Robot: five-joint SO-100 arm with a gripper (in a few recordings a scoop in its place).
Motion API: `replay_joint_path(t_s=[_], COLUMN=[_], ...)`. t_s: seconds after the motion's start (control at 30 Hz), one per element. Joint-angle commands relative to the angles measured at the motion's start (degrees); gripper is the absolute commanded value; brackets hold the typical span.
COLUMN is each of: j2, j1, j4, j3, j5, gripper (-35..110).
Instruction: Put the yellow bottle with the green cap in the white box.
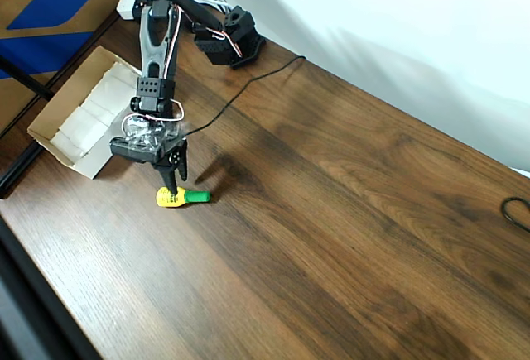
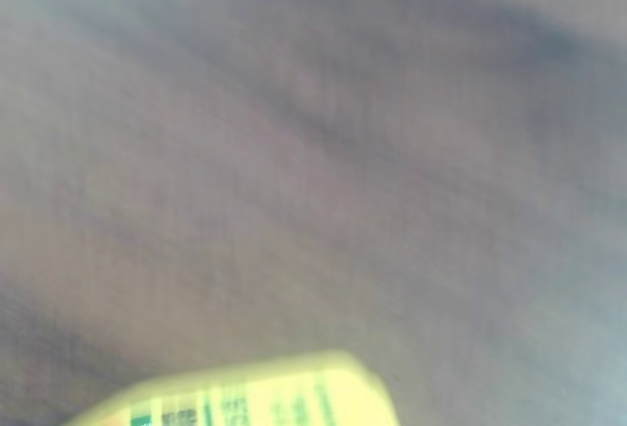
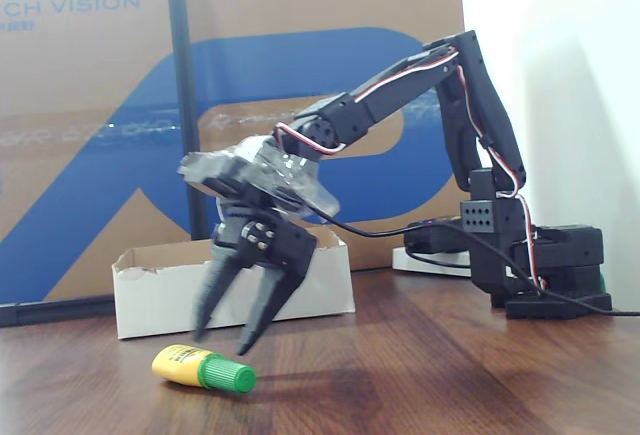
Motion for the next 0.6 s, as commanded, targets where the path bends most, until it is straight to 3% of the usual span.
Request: replay_joint_path(t_s=[0.0, 0.57], j2=[1.6, -11.2], j1=[-1.2, -0.8], j4=[0.4, 2.3], j3=[-4.4, -16.9], j5=[-0.5, -1.4], gripper=[25, 26])
